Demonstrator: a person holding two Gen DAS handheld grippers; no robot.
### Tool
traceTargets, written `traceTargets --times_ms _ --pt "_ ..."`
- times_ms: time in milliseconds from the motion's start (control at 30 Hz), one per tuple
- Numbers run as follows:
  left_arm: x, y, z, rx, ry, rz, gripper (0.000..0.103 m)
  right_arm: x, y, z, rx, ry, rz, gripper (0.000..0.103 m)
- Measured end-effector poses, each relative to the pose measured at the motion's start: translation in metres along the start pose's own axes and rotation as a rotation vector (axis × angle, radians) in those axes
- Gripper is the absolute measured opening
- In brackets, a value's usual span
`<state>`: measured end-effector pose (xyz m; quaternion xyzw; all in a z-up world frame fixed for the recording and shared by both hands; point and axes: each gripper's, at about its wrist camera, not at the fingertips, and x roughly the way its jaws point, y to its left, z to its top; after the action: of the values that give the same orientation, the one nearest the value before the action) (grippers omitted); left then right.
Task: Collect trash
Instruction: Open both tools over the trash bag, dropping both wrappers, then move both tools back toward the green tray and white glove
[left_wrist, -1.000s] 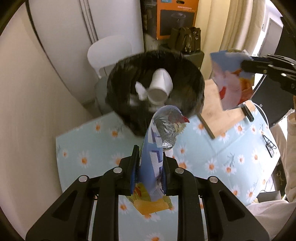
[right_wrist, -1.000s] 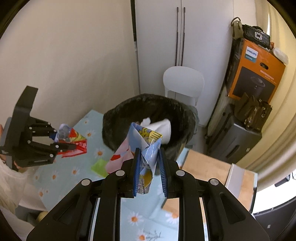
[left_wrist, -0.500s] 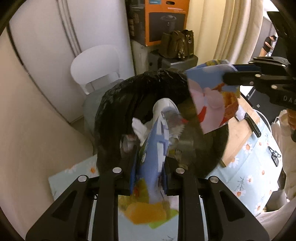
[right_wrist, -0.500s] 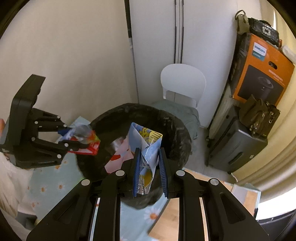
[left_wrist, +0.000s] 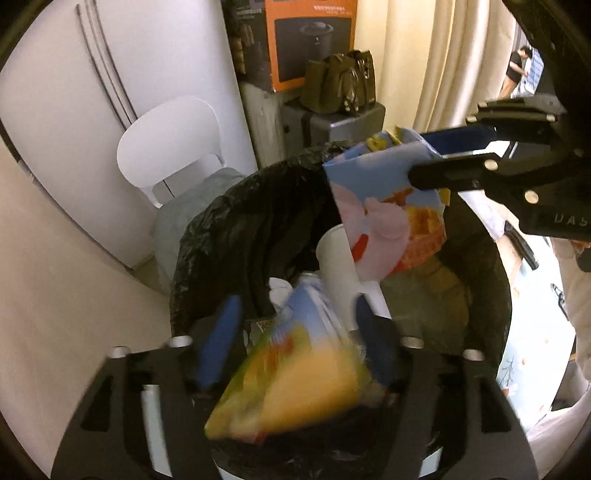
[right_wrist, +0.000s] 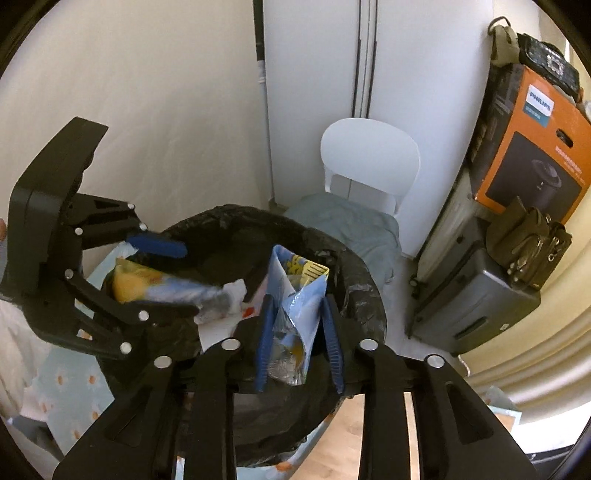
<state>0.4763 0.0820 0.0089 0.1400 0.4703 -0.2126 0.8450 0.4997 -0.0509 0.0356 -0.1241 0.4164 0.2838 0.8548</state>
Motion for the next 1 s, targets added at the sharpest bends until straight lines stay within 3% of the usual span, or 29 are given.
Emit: traceTargets --times_ms 67,167,267,433,600,1000 --pt "-0.009 0.002 -0.007 -0.003 -0.048 -0.012 0.087 -0.005 -0.001 -0.003 0.003 -0.005 -0.007 0.029" --pt "-0.021 0.005 -0.018 -0.035 -0.077 -0.005 0.093 -0.016 -0.001 -0.007 0.005 -0.021 -0.021 0.044" --pt "-0.029 0.008 -0.028 -0.098 -0.064 0.004 0.095 -0.028 0.001 -0.010 0.012 -0.034 -0.020 0.049" --pt "-0.045 0.009 -0.055 -0.172 -0.042 0.032 0.096 -0.051 0.010 -0.023 0.020 -0.046 -0.021 0.072" --pt "-0.067 0.006 -0.092 -0.244 -0.011 0.058 0.097 -0.068 0.022 -0.037 0.066 -0.051 -0.002 0.083" --pt "-0.113 -0.017 -0.159 -0.318 0.013 0.174 0.097 -0.088 0.072 -0.074 0.041 -0.006 0.021 0.088"
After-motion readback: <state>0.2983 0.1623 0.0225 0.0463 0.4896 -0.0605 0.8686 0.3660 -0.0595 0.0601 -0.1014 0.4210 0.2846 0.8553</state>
